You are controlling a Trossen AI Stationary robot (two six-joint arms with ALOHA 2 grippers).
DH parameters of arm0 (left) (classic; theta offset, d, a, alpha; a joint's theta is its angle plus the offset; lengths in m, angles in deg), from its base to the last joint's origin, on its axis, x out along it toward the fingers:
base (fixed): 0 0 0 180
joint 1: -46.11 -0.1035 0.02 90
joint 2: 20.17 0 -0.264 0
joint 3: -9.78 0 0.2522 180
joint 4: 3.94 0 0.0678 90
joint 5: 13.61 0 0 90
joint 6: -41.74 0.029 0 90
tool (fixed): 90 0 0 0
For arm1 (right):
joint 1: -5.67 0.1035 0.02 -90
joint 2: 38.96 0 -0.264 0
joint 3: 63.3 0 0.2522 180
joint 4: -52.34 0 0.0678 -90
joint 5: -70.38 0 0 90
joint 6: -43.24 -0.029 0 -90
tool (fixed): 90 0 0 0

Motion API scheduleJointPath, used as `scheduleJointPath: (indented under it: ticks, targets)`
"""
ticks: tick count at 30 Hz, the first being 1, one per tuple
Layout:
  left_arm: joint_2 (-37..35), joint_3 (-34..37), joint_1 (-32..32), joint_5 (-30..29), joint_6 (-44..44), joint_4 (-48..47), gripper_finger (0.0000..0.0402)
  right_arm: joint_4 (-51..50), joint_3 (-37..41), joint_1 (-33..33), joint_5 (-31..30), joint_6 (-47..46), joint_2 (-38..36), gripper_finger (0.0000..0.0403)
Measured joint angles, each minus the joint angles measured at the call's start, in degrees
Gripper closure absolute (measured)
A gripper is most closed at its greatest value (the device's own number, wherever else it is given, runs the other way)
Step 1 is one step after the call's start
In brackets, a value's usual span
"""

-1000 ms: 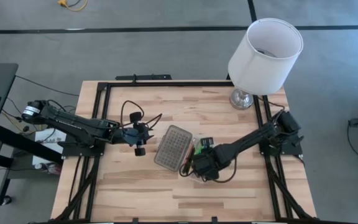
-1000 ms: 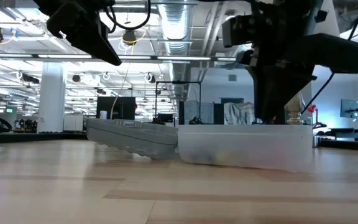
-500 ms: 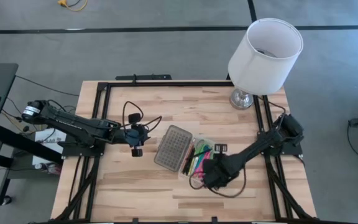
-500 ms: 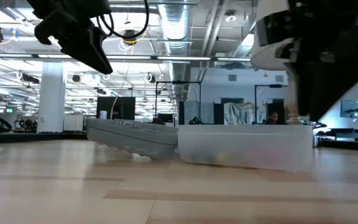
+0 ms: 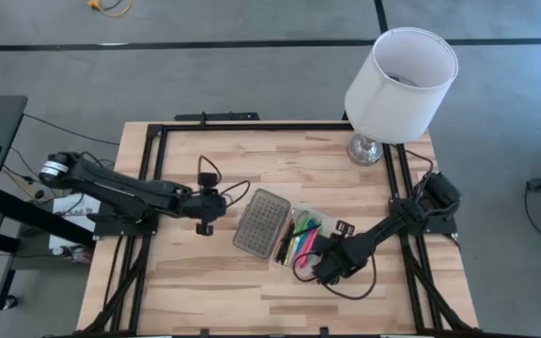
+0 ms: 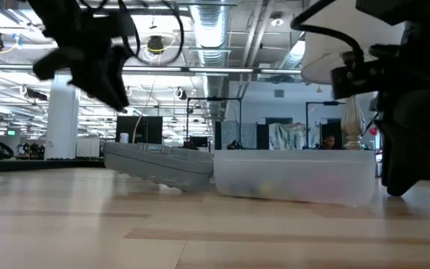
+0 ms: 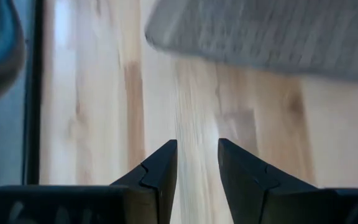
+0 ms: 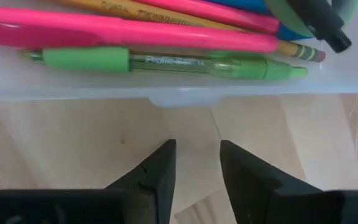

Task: Pick & place school supplies into a supply box
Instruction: Close the black supply box

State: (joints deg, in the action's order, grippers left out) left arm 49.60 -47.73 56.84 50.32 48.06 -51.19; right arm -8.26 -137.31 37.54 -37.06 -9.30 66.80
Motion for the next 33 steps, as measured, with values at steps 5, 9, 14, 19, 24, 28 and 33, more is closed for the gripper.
scheduleJointPath:
  ticks: [5, 9, 14, 19, 24, 28, 33]
  targets:
    - [5.94, 0.04, -2.21, 2.03, 2.0, 1.2, 0.029, 2.89, 2.51, 0.62, -2.0, -0.05, -0.14, 0.0283]
    - [9.16, 0.04, -4.36, 4.45, 5.36, 6.18, 0.029, 3.8, 3.41, 1.6, -3.4, -0.06, -0.12, 0.0283]
    - [10.11, 0.04, -7.74, 7.57, 7.44, 7.51, 0.029, 4.05, 3.79, 3.18, -6.66, -0.05, 0.08, 0.0283]
    - [10.1, 0.04, -10.72, 11.39, 8.8, 7.56, 0.029, 4.32, 3.89, 3.04, -7.93, 0.51, 0.16, 0.0283]
    - [11.53, 0.04, -12.39, 16.98, 10.93, 11.22, 0.029, 5.45, 3.96, 2.61, -8.3, 1.77, 0.14, 0.0283]
    - [14.47, 0.0, -12.47, 17.96, 12.68, 13.24, 0.029, 6.9, 4.54, 2.54, -8.79, 1.81, 0.12, 0.0283]
    - [18.92, 0.04, -13.11, 18.47, 13.06, 13.75, 0.029, 9.86, 6.53, 2.63, -9.82, 1.54, -0.1, 0.0283]
